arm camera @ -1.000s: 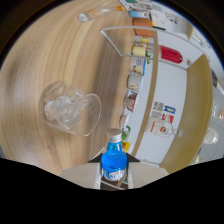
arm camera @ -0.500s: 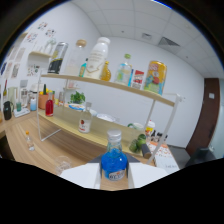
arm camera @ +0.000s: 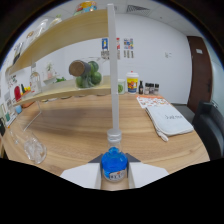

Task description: Make me a cup of Mount Fuji.

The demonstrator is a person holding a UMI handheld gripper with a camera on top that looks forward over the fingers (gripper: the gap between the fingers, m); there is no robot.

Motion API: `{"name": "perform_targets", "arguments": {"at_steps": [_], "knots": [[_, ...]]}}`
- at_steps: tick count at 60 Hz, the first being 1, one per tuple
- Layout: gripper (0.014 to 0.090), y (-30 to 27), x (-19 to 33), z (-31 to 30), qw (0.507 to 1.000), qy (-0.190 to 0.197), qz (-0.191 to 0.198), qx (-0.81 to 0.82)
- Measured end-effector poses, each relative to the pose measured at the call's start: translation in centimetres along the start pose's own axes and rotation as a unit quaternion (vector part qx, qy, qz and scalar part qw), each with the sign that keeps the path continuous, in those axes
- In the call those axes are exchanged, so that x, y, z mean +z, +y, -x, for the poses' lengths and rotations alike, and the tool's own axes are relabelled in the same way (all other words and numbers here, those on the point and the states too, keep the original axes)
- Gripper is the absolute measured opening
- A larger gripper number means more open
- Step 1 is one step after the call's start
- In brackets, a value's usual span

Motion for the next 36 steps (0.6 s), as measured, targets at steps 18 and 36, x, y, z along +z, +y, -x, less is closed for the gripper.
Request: {"name": "perform_targets", "arguments": {"at_steps": [18, 36], "knots": [[0.0370, 2.4, 0.8, -0.3, 0.999, -0.005, 0.050, 0.011], [0.0453, 3.0, -0.3, -1.0, 0.999, 0.031, 0.044, 0.002]]}}
